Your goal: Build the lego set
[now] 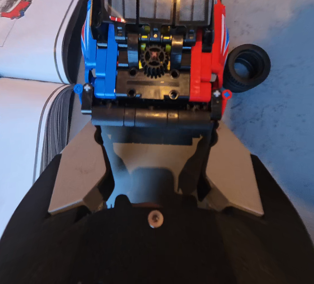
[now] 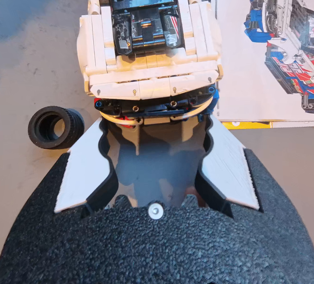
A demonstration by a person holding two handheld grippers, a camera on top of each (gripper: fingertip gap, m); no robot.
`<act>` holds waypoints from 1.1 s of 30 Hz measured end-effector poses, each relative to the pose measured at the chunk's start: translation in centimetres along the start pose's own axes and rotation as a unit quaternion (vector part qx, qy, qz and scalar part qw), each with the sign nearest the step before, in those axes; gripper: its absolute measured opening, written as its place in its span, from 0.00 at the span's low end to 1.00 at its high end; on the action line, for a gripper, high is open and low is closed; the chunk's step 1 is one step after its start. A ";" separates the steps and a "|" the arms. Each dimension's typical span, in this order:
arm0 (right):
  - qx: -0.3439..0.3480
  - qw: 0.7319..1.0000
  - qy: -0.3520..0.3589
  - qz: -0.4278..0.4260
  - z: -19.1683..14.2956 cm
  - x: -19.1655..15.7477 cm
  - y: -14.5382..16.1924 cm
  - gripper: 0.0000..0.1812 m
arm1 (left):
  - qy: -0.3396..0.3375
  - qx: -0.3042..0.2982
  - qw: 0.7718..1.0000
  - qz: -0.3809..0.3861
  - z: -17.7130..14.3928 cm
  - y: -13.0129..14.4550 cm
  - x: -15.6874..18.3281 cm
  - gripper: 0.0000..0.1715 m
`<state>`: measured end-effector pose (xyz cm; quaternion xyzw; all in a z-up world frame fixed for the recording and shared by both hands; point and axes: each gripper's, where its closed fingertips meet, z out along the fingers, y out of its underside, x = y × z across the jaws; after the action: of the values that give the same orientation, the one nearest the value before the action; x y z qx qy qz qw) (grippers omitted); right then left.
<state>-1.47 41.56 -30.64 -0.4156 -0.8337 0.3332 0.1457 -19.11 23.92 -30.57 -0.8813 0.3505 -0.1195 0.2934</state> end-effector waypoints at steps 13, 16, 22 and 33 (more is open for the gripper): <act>-0.004 1.000 0.020 0.019 0.4 -0.1 -0.3 0.65 | -0.005 0.013 1.000 -0.023 0.0 -0.7 -0.1 0.73; -0.014 0.999 0.024 0.019 0.4 -0.2 -0.3 0.64 | -0.007 0.041 0.999 -0.022 -0.7 -1.6 0.0 0.73; -0.027 0.999 0.036 0.018 0.2 -0.9 -0.3 0.63 | -0.015 0.040 0.999 -0.018 -0.9 -1.6 0.3 0.71; -0.029 0.999 0.037 0.028 -1.3 0.1 0.9 0.62 | -0.037 0.020 0.999 -0.028 -0.7 -0.1 0.4 0.66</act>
<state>-0.30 42.58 -30.26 -0.4546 -0.8252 0.2970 0.1554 -19.06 23.44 -29.93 -0.8887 0.3121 -0.1014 0.3202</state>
